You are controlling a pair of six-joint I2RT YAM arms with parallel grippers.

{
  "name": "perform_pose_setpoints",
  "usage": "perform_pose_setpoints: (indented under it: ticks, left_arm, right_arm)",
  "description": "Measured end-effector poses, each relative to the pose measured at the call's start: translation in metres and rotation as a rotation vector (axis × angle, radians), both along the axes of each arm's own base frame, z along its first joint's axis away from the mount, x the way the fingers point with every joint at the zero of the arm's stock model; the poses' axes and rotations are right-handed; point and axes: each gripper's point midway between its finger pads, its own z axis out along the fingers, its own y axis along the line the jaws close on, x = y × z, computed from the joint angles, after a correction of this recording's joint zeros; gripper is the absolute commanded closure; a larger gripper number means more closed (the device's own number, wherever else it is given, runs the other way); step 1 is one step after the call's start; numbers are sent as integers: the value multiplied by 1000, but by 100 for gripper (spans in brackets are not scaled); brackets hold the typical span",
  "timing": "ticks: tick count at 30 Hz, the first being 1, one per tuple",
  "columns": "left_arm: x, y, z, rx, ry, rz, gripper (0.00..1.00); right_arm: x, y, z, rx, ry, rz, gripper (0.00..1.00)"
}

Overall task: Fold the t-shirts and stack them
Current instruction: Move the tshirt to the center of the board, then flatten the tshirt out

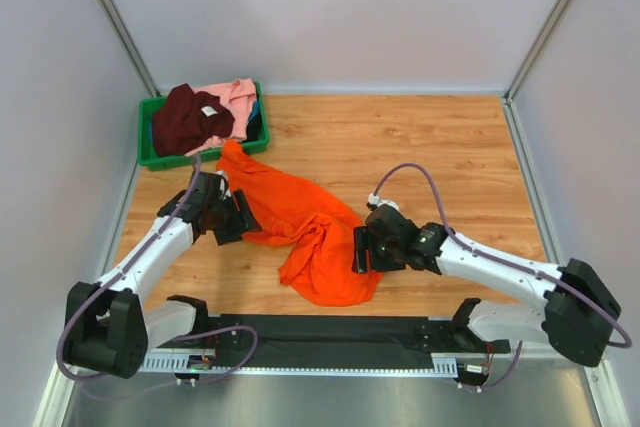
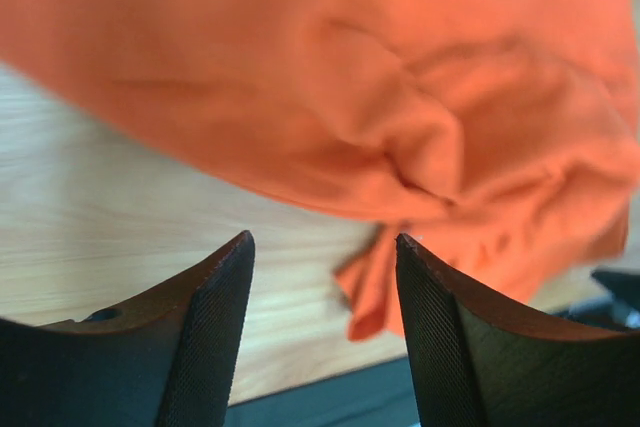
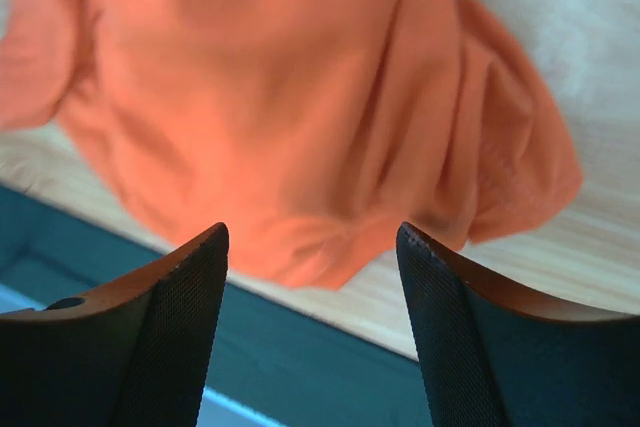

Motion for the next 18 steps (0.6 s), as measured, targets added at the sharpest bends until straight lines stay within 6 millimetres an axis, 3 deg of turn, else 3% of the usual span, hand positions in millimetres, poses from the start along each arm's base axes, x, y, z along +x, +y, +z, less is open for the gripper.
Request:
perform_pose_setpoints:
  ticks: [3, 6, 10, 13, 18]
  left_arm:
    - [7, 30, -5, 12, 6, 131, 31]
    - [14, 42, -2, 28, -19, 182, 29]
    - [22, 61, -5, 53, -28, 275, 28]
    - [25, 84, -17, 61, 14, 398, 27]
    - [23, 100, -33, 95, 75, 507, 26]
  right_arm:
    - [12, -3, -17, -77, -6, -54, 30]
    - [20, -13, -25, -126, -27, -124, 30]
    - [27, -26, -36, -155, -48, -214, 43]
    - [29, -49, -53, -201, -38, -310, 48]
    - [58, -83, -44, -214, -96, -473, 48]
